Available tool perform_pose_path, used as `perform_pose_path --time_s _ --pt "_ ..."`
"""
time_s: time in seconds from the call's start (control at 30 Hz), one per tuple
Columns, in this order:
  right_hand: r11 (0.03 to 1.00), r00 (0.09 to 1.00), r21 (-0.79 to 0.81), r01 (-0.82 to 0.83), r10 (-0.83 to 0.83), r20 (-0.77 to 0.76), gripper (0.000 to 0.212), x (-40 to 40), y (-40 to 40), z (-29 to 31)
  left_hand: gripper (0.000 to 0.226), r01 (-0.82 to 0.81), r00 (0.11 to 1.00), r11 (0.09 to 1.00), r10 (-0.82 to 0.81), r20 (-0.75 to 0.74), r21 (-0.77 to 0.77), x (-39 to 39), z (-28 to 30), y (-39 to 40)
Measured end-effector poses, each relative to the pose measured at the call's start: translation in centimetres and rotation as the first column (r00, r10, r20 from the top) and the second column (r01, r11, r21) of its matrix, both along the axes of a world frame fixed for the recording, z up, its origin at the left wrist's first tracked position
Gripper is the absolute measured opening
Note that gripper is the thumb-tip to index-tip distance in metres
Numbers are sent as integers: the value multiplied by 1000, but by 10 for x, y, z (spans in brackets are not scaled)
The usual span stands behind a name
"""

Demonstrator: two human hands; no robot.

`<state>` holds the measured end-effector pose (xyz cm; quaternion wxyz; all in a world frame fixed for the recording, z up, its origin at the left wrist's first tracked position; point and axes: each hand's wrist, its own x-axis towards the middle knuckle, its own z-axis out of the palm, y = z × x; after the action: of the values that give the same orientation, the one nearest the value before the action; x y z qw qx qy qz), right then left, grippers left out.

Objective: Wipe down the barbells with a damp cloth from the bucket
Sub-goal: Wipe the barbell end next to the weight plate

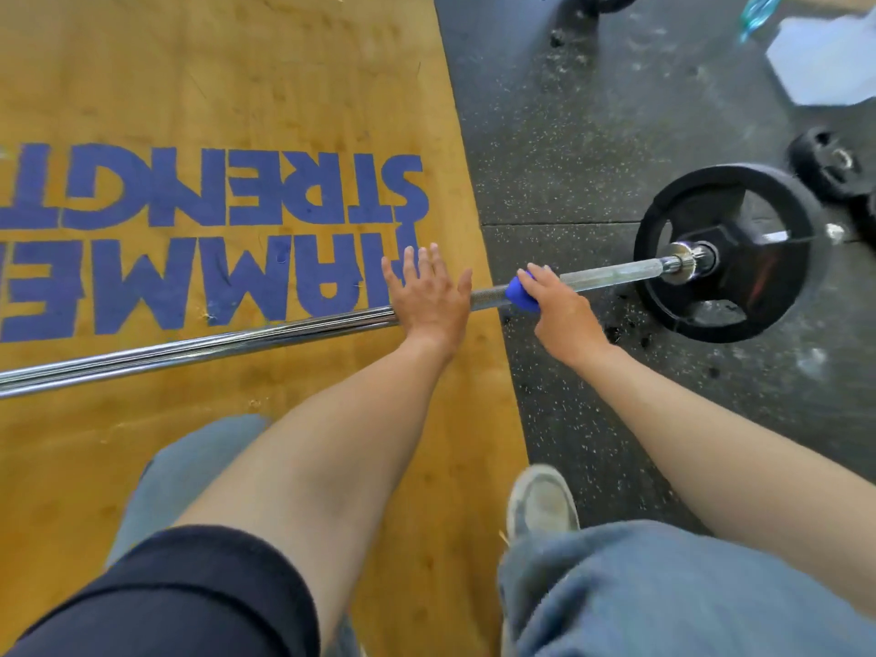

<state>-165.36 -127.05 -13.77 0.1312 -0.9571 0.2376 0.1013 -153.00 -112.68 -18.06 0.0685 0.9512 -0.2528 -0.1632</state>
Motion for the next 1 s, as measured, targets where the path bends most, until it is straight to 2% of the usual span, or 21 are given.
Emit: perform_pose_path --time_s 0.07,0.1,0.2,0.27,0.37,0.4,0.43,0.5,0.57,0.6,0.7,0.73,0.77,0.87,0.9,0.93,1.0 --pt "995 996 -49 89 -90 -4 77 -6 6 3 76 0 1000 1000 0 31 -3 -8 0 2" --pt "997 999 -56 54 -54 8 75 -7 14 4 76 0 999 1000 0 40 0 -13 0 4" --pt "966 964 -26 -257 258 61 81 -18 28 -3 78 -16 991 1000 18 134 -20 -27 -9 3" --pt "941 938 4 -340 339 73 84 -26 12 -6 84 -26 990 999 29 142 -18 -35 -11 6" --pt "995 984 -20 -100 102 145 79 -43 -10 -15 81 -38 974 999 43 224 -25 -49 -14 8" --pt "996 978 -35 -80 85 190 77 -48 -7 -20 76 -37 969 999 44 243 -32 -53 -15 9" --pt "993 967 -48 -104 112 228 76 -53 -2 -25 71 -29 963 998 42 266 -50 -57 -15 10" --pt "959 919 -62 -278 284 273 76 -63 6 -34 63 -9 938 995 41 343 -96 -66 -19 11" --pt "923 880 -25 -385 375 292 82 -71 -6 -33 59 5 919 992 45 392 -125 -72 -21 14" --pt "927 887 -4 -374 360 289 84 -77 -18 -33 59 2 914 992 50 403 -126 -76 -23 15" --pt "992 942 33 -122 105 318 78 -96 -34 -39 58 -16 907 993 62 417 -114 -87 -26 18" --pt "996 941 32 -86 71 330 75 -99 -28 -40 58 -22 905 993 68 420 -114 -91 -25 19" --pt "992 932 31 -118 100 349 74 -98 -19 -41 57 -25 901 992 75 427 -121 -94 -25 20" --pt "917 857 26 -397 361 367 77 -91 1 -42 54 -29 884 989 92 458 -144 -100 -27 21" --pt "897 837 16 -443 407 366 78 -90 -1 -41 53 -34 876 989 101 472 -147 -103 -28 22" --pt "896 836 8 -444 411 363 79 -95 -8 -41 53 -38 870 988 107 481 -150 -106 -28 22" --pt "946 874 -12 -325 305 377 78 -117 -29 -45 53 -42 870 987 111 480 -152 -112 -29 23"
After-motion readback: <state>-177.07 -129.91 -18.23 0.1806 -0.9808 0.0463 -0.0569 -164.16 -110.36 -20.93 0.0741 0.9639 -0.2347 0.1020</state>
